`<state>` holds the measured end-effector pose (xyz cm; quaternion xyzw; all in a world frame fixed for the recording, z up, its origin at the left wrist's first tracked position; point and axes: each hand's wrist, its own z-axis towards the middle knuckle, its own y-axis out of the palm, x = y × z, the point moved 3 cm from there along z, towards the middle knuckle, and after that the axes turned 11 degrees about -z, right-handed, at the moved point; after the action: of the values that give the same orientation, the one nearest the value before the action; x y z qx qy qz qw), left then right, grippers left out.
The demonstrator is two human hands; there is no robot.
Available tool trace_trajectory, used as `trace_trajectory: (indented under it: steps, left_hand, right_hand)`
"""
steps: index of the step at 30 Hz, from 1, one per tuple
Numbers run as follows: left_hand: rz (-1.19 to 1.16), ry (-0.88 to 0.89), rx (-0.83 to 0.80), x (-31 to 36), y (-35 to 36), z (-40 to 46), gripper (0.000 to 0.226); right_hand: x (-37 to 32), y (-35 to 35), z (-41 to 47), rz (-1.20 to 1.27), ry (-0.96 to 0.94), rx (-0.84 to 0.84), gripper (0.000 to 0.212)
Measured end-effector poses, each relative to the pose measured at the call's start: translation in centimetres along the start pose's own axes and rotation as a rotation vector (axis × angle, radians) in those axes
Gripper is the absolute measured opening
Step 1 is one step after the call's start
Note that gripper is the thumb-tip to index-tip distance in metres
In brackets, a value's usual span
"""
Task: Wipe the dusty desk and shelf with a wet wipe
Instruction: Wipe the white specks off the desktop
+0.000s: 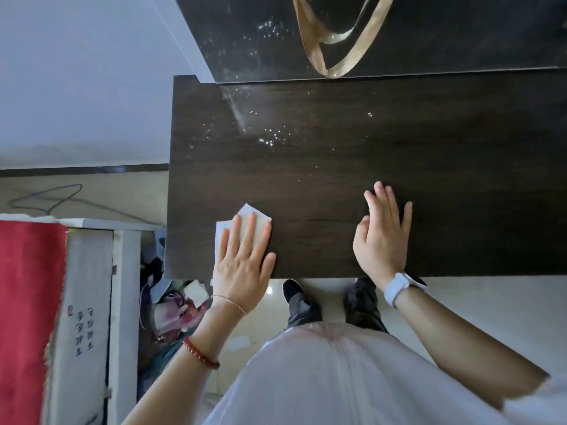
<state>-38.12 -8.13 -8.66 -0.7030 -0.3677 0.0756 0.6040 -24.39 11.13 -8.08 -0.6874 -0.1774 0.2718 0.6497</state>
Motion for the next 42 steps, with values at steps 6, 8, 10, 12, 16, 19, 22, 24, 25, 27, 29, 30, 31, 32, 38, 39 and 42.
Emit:
trace_trajectory:
  steps: [6, 8, 10, 12, 16, 19, 22, 24, 25, 27, 29, 30, 31, 32, 38, 39, 42]
  left_hand:
    - [-0.083, -0.305, 0.125, -1.8, -1.4, 1.3, 0.054]
    - [-0.16, -0.501, 0.156, -0.5, -1.6, 2.8, 0.053]
    - [-0.179, -0.569, 0.144, 1.6, -1.3, 4.7, 0.054]
    - [-0.147, -0.517, 0.158, 4.7, -0.6, 7.1, 0.062]
    - [-0.07, -0.154, 0.111, 15.2, 2.0, 12.5, 0.068]
    - [0.006, 0.14, -0.015, 23.4, 4.2, 14.3, 0.061]
    - [0.078, 0.272, -0.013, 25.2, 4.1, 15.8, 0.053]
    - [0.11, 0.161, 0.077, 21.7, 2.6, 18.2, 0.05]
    - [0.108, 0.036, 0.16, 19.2, 1.5, 19.5, 0.051]
    - [0.043, -0.252, 0.245, 14.2, -0.8, 21.3, 0.057]
    - [-0.051, -0.471, 0.224, 12.1, -1.5, 22.1, 0.058]
    - [-0.058, -0.496, 0.235, 12.9, -1.3, 22.5, 0.059]
    - [-0.043, -0.439, 0.241, 14.8, -0.7, 22.9, 0.062]
    - [-0.037, -0.327, 0.228, 17.3, 0.0, 23.2, 0.066]
    - [-0.021, 0.232, -0.018, 27.4, 2.7, 24.8, 0.062]
    - [-0.002, 0.199, 0.032, 25.8, 2.2, 24.9, 0.06]
    - [0.012, -0.098, 0.169, 17.1, -0.3, 23.6, 0.06]
  right_hand:
    - [1.5, -0.4, -0.1, 0.014, -0.162, -0.072, 0.049]
    - [2.8, -0.8, 0.2, 0.013, -0.21, -0.073, 0.049]
    - [4.5, -1.2, 0.8, 0.032, -0.192, -0.078, 0.048]
    - [6.4, -1.5, 1.5, 0.061, -0.145, -0.07, 0.047]
    - [10.9, -2.2, 4.1, 0.084, 0.002, -0.011, 0.045]
    - [14.5, -2.6, 6.3, 0.08, 0.114, 0.016, 0.046]
    - [16.3, -2.7, 8.1, 0.084, 0.12, 0.044, 0.048]
    - [16.0, -2.6, 8.7, 0.061, 0.112, 0.028, 0.05]
    - [15.7, -2.5, 9.0, 0.037, 0.106, 0.015, 0.05]
    - [15.2, -2.3, 9.3, -0.041, 0.083, -0.017, 0.052]
    - [15.0, -1.9, 9.2, -0.111, 0.061, -0.061, 0.055]
    - [15.1, -1.7, 9.2, -0.13, 0.063, -0.076, 0.055]
    - [15.1, -1.6, 9.2, -0.143, 0.067, -0.088, 0.056]
    - [15.0, -1.6, 9.2, -0.147, 0.068, -0.098, 0.056]
    - [15.7, -1.9, 9.3, -0.116, 0.058, -0.058, 0.052]
    - [15.7, -1.9, 9.3, -0.107, 0.057, -0.048, 0.052]
    - [15.6, -1.8, 9.4, -0.09, 0.062, -0.031, 0.052]
